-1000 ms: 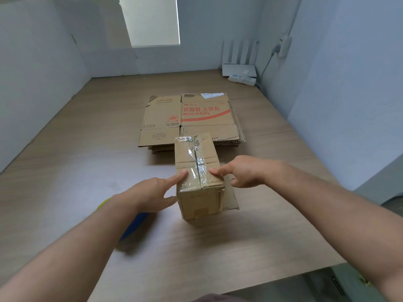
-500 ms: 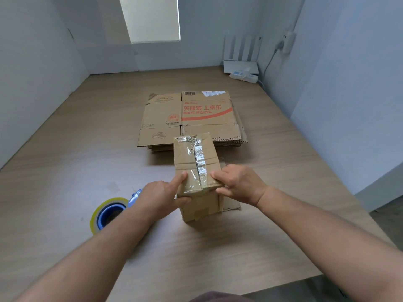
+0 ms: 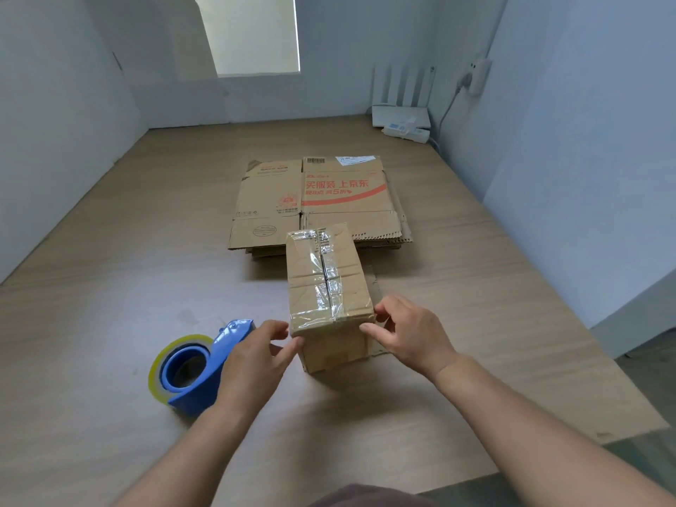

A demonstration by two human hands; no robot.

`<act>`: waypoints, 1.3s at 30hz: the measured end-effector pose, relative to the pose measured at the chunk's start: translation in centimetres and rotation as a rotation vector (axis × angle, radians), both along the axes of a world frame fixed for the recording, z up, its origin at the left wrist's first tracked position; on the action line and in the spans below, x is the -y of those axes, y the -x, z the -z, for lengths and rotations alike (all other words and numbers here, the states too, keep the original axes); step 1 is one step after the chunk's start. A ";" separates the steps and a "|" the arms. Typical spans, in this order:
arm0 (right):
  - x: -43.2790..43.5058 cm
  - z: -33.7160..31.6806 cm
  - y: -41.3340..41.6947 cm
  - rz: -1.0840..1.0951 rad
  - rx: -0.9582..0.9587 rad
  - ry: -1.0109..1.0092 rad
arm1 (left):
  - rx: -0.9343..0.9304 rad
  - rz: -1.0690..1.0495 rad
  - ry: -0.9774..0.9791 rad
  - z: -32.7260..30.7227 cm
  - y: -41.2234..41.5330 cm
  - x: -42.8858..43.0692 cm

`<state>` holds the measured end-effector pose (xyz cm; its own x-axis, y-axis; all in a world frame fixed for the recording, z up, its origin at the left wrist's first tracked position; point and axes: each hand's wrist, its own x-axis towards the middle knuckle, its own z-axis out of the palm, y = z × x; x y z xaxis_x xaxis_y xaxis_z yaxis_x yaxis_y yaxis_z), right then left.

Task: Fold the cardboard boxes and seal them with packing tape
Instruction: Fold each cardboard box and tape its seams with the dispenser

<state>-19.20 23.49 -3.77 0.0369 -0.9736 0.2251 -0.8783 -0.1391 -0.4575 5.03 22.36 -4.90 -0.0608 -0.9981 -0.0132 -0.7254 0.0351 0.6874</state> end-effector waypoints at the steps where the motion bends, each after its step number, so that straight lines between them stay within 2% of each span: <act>1: -0.1 0.2 -0.5 0.026 0.009 0.016 | -0.006 -0.021 0.027 -0.1 0.3 -0.3; 10: 0.3 0.5 -2.9 0.177 0.074 -0.029 | 0.039 -0.101 0.059 -0.2 1.8 0.3; 14: 0.2 0.2 -1.9 0.103 0.003 -0.105 | 0.067 -0.008 0.016 -0.3 0.9 0.2; 18: 0.8 0.1 -1.2 0.038 -0.203 -0.181 | 0.294 0.063 0.020 -0.3 0.7 0.3; 20: 1.1 0.3 -1.5 0.044 -0.184 -0.182 | 0.347 0.052 0.051 -0.5 0.9 0.8; 24: 0.2 0.5 -1.7 -0.007 -0.157 -0.191 | 0.321 0.044 0.075 -0.8 0.5 0.2; 26: -0.2 0.2 -0.9 -0.063 -0.170 -0.309 | 0.316 0.069 0.022 -1.0 -0.6 -0.2; 28: 0.0 -0.6 0.5 -0.092 -0.106 -0.538 | 0.326 0.195 -0.228 -1.1 -2.1 0.0; 30: 0.8 -1.1 1.6 -0.059 0.128 -0.675 | 0.114 0.246 -0.446 -1.4 -3.0 0.6; 33: 2.8 -1.8 1.2 0.118 0.396 -0.558 | -0.305 0.166 -0.432 -2.3 -2.6 2.1; 35: 3.8 -2.3 -0.6 0.180 0.615 -0.536 | -0.487 0.084 -0.428 -3.2 -1.3 2.7; 37: 4.6 -2.4 -2.1 0.185 0.708 -0.531 | -0.492 0.069 -0.419 -3.6 -0.2 2.9; 39: 4.8 -2.1 -2.6 0.223 0.600 -0.465 | -0.410 0.069 -0.392 -3.9 0.2 2.7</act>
